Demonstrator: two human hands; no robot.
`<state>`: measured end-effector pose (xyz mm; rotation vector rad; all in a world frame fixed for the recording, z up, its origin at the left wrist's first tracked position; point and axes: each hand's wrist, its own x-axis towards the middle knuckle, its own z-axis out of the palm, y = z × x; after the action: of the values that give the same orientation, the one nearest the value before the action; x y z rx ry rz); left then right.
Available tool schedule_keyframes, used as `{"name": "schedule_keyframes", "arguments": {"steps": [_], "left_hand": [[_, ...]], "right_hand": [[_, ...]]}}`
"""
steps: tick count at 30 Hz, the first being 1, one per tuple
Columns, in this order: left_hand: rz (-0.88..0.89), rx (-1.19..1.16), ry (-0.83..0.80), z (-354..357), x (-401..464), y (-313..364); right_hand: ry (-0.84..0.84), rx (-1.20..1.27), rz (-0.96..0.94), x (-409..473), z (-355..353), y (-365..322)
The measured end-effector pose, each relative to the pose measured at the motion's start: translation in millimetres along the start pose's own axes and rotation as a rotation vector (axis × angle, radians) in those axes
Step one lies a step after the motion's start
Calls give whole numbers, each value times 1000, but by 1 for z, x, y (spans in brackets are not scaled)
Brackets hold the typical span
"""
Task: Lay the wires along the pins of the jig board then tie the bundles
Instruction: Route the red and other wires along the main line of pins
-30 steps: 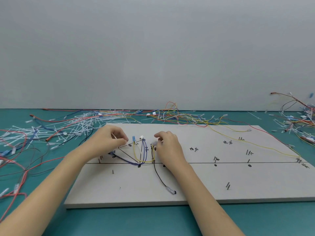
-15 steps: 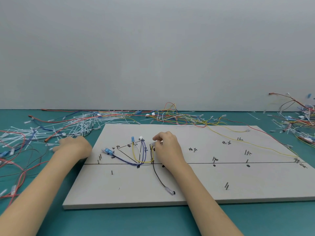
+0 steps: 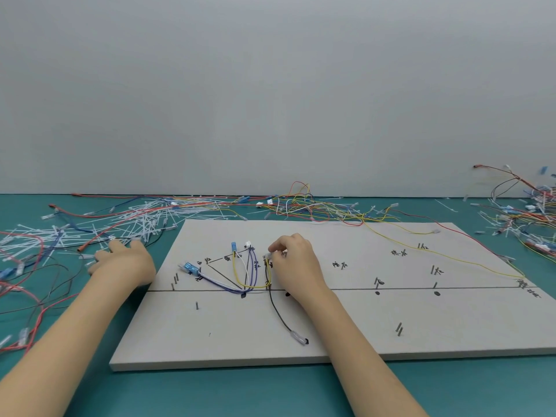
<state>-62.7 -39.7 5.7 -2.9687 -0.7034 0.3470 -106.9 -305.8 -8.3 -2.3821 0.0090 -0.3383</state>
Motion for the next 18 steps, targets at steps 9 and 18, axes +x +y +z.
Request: {"name": "schedule_keyframes", "arguments": {"steps": [9,18], "left_hand": [[25,-48,-23,-6,-7,0],[170,-233,98,-4,-12,9]], "right_hand": [[-5,-5,4,0,0,0],[106,100,42,-3,-4,-5]]}}
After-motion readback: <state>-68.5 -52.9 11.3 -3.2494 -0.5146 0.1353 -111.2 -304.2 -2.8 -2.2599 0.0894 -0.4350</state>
